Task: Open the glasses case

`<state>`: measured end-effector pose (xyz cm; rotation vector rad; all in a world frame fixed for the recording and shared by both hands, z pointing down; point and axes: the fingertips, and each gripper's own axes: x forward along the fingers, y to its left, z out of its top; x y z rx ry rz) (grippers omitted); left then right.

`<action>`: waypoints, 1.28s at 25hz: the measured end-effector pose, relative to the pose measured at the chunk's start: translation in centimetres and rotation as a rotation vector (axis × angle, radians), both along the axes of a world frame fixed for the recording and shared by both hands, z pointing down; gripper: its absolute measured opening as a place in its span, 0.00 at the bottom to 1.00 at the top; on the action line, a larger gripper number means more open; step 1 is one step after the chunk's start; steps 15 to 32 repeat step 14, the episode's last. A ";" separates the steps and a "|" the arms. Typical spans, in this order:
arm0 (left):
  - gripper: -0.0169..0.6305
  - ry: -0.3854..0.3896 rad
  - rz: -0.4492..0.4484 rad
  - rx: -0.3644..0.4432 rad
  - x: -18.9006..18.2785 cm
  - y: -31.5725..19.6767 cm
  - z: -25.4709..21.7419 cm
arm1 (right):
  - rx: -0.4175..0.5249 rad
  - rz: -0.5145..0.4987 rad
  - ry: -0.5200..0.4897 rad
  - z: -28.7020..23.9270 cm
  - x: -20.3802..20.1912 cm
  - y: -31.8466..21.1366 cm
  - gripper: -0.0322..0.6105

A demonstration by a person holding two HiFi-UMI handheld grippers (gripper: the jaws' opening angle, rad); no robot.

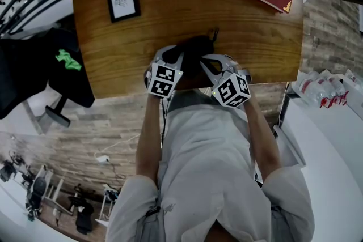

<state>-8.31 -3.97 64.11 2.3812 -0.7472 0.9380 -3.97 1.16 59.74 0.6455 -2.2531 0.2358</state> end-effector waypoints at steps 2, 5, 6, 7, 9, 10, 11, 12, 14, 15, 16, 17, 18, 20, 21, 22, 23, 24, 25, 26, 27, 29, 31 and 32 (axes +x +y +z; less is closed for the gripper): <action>0.15 0.003 -0.001 -0.001 0.0 0.0 0.0 | 0.000 -0.001 0.001 0.0 0.0 0.0 0.05; 0.15 0.005 -0.002 -0.002 0.0 0.0 0.0 | -0.001 -0.002 0.003 0.1 0.1 0.1 0.05; 0.15 0.006 -0.001 -0.002 0.0 0.0 0.0 | -0.001 -0.003 0.004 0.1 0.1 0.2 0.05; 0.15 0.007 -0.001 -0.002 0.0 0.0 0.0 | -0.002 -0.003 0.004 0.1 0.1 0.2 0.05; 0.15 0.008 -0.001 -0.003 0.0 0.0 0.0 | -0.001 -0.004 0.005 0.1 0.2 0.2 0.05; 0.15 0.009 -0.002 -0.004 0.0 0.0 0.1 | -0.001 -0.004 0.005 0.1 0.2 0.2 0.05; 0.15 0.010 -0.002 -0.005 0.0 0.0 0.1 | -0.001 -0.004 0.005 0.2 0.2 0.3 0.05; 0.15 0.011 -0.002 -0.005 0.0 0.0 0.1 | -0.001 -0.004 0.006 0.2 0.2 0.3 0.05; 0.15 0.012 -0.003 -0.005 0.0 0.0 0.1 | 0.000 -0.005 0.007 0.2 0.3 0.3 0.05; 0.15 0.012 -0.003 -0.005 0.0 0.0 0.1 | 0.000 -0.005 0.007 0.2 0.3 0.3 0.05; 0.15 0.012 -0.003 -0.005 0.0 0.0 0.1 | 0.000 -0.005 0.007 0.2 0.3 0.3 0.05; 0.15 0.012 -0.003 -0.005 0.0 0.0 0.1 | 0.000 -0.005 0.007 0.2 0.3 0.3 0.05; 0.15 0.012 -0.003 -0.005 0.0 0.0 0.1 | 0.000 -0.005 0.007 0.2 0.3 0.3 0.05; 0.15 0.012 -0.003 -0.005 0.0 0.0 0.1 | 0.000 -0.005 0.007 0.2 0.3 0.3 0.05; 0.15 0.012 -0.003 -0.005 0.0 0.0 0.1 | 0.000 -0.005 0.007 0.2 0.3 0.3 0.05; 0.15 0.012 -0.003 -0.005 0.0 0.0 0.1 | 0.000 -0.005 0.007 0.2 0.3 0.3 0.05; 0.15 0.012 -0.003 -0.005 0.0 0.0 0.1 | 0.000 -0.005 0.007 0.2 0.3 0.3 0.05; 0.15 0.012 -0.003 -0.005 0.0 0.0 0.1 | 0.000 -0.005 0.007 0.2 0.3 0.3 0.05; 0.15 0.012 -0.003 -0.005 0.0 0.0 0.1 | 0.000 -0.005 0.007 0.2 0.3 0.3 0.05; 0.15 0.012 -0.003 -0.005 0.0 0.0 0.1 | 0.000 -0.005 0.007 0.2 0.3 0.3 0.05; 0.15 0.012 -0.003 -0.005 0.0 0.0 0.1 | 0.000 -0.005 0.007 0.2 0.3 0.3 0.05; 0.15 0.012 -0.003 -0.005 0.0 0.0 0.1 | 0.000 -0.005 0.007 0.2 0.3 0.3 0.05; 0.15 0.012 -0.003 -0.005 0.0 0.0 0.1 | 0.000 -0.005 0.007 0.2 0.3 0.3 0.05; 0.15 0.012 -0.003 -0.005 0.0 0.0 0.1 | 0.000 -0.005 0.007 0.2 0.3 0.3 0.05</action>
